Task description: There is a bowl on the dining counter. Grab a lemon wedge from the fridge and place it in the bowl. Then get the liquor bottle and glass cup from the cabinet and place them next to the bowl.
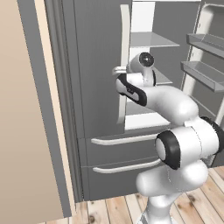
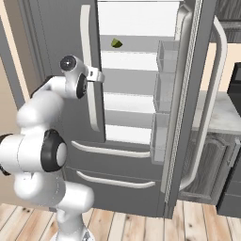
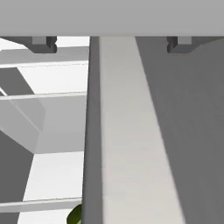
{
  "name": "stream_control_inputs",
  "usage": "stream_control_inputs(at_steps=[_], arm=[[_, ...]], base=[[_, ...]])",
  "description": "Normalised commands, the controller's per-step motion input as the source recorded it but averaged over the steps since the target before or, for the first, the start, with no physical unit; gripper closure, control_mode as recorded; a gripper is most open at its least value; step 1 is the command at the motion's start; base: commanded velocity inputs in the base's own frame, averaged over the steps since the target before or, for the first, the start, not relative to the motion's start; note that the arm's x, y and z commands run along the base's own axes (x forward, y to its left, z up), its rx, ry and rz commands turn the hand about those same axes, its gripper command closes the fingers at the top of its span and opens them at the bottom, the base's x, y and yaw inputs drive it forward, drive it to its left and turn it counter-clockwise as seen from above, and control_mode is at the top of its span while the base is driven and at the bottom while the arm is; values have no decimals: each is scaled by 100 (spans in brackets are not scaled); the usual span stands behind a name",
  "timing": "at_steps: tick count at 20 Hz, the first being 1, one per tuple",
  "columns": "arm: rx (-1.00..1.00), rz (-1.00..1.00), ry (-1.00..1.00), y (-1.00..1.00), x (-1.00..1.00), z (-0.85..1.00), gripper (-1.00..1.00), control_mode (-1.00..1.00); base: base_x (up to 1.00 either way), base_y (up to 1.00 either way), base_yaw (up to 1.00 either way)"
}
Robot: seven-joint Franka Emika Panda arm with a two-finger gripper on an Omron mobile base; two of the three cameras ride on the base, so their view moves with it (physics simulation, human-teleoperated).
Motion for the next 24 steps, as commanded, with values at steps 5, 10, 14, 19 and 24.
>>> stream_control_inputs(at_steps=[5,10,14,19,24], arm=[[0,0,0,1,45,-12,-100,-100],[0,0,0,0,46,-10,-100,-100],[0,0,0,4,48,-11,-100,-100],[0,0,0,4,50,-13,-100,-100],[0,1,1,7,54,-10,100,-100]], base=[[0,0,0],[0,0,0],[0,0,0],[0,0,0],[0,0,0]])
